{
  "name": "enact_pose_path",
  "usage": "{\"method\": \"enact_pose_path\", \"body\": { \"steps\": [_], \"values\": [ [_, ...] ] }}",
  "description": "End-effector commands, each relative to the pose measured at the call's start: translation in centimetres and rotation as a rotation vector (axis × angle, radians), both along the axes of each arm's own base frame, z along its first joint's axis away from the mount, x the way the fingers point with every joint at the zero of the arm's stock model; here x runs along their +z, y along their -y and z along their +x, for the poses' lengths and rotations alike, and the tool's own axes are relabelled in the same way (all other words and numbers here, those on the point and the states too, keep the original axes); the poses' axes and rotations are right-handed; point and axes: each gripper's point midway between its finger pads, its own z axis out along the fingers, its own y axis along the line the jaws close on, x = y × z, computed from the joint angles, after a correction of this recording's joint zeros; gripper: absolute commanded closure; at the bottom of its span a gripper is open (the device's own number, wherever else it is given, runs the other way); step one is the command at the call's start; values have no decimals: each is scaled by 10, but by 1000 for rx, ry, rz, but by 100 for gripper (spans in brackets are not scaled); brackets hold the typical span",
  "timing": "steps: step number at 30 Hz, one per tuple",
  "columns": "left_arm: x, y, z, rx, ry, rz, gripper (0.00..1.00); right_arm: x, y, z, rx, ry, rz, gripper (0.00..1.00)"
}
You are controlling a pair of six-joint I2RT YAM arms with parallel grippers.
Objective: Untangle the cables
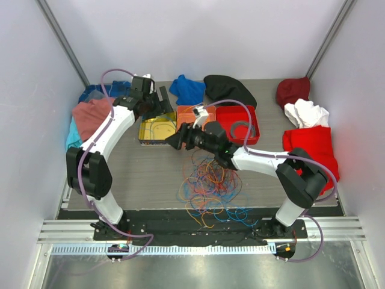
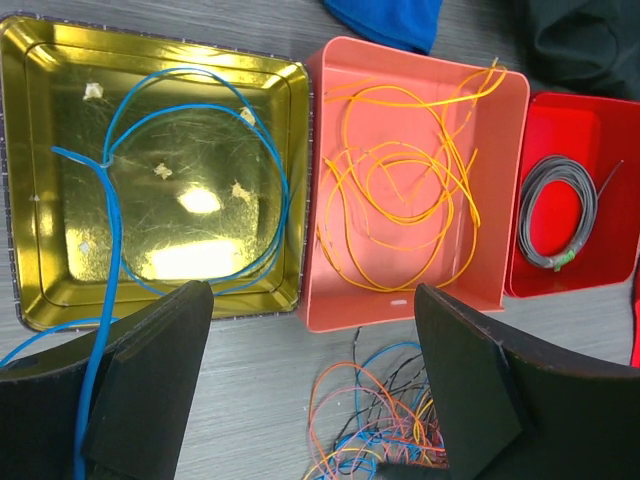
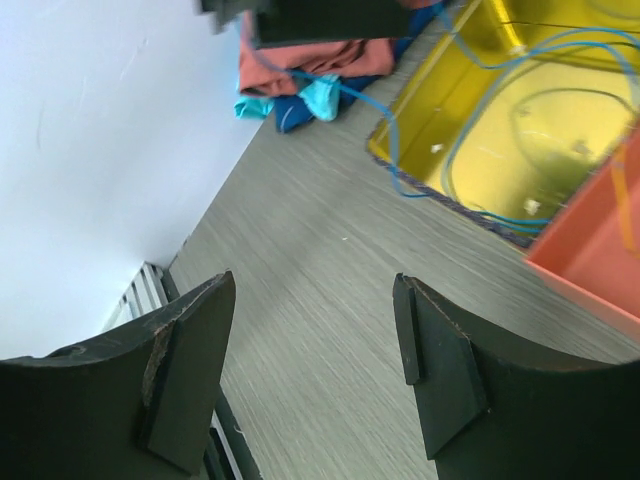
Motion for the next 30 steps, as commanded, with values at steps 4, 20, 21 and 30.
{"method": "enact_pose_path", "body": {
  "steps": [4,20,21,30],
  "values": [
    [40,0,14,15,103,-12,12,23,-13,15,-76,108,-49,27],
    [154,-16,-26,16,326,-44,16,2,9,57,-154,144,-148,27],
    [161,-16,-27,14,341,-50,15,0,7,60,-153,154,-167,26],
    [186,-2,-31,-31,373,-74,16,9,-4,96,-231,324,-271,22]
  ]
}}
